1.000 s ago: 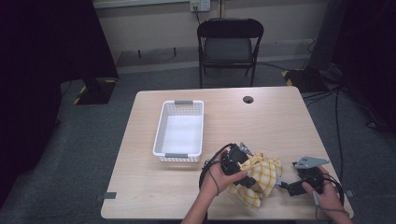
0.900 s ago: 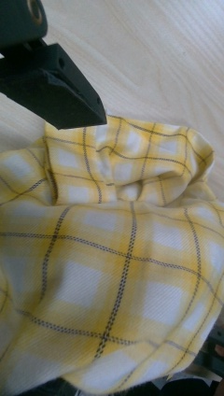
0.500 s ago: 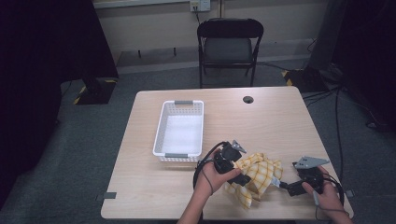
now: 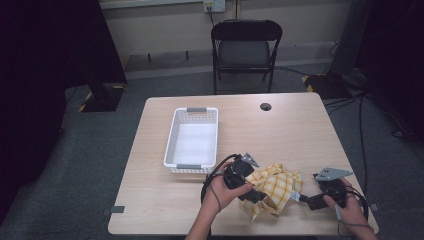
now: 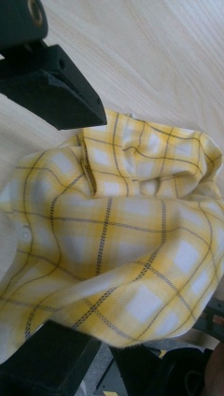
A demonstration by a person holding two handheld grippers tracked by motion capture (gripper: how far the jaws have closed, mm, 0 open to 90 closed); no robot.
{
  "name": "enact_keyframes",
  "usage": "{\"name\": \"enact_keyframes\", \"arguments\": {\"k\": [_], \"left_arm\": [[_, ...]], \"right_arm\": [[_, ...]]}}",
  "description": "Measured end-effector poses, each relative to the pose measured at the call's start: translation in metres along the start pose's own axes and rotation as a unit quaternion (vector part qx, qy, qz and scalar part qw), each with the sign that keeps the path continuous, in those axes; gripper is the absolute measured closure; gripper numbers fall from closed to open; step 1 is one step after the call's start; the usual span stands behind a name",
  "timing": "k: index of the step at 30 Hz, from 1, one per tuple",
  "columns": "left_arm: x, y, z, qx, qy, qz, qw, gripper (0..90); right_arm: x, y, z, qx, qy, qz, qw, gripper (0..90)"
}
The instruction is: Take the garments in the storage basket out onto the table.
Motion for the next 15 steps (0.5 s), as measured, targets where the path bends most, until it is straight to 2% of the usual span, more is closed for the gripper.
{"name": "enact_keyframes", "arguments": {"k": [6, 11, 15], "left_arm": [[-0.003, -0.01, 0.006, -0.001, 0.005, 0.0, 1.0, 5.4], [-0.007, -0.017, 0.014, 0.011, 0.012, 0.01, 0.9998, 5.0], [-0.007, -0.019, 0.019, 0.018, 0.011, 0.007, 0.9997, 4.9]], "right_arm": [[0.0, 0.0, 0.0, 0.0, 0.0, 0.0, 1.0, 0.0], [0.0, 0.0, 0.0, 0.0, 0.0, 0.0, 1.0, 0.0], [0.0, 0.0, 0.0, 0.0, 0.0, 0.0, 1.0, 0.0]]}}
Point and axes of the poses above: each handheld gripper's, and its own axes: z roughly backward along the jaws, y roughly out of its top, x roughly to its right, the point moved 5 cm from there along -z, roughly forward along the jaws, and after that the axes turned 8 degrees about -y, right-handed, at the moved point
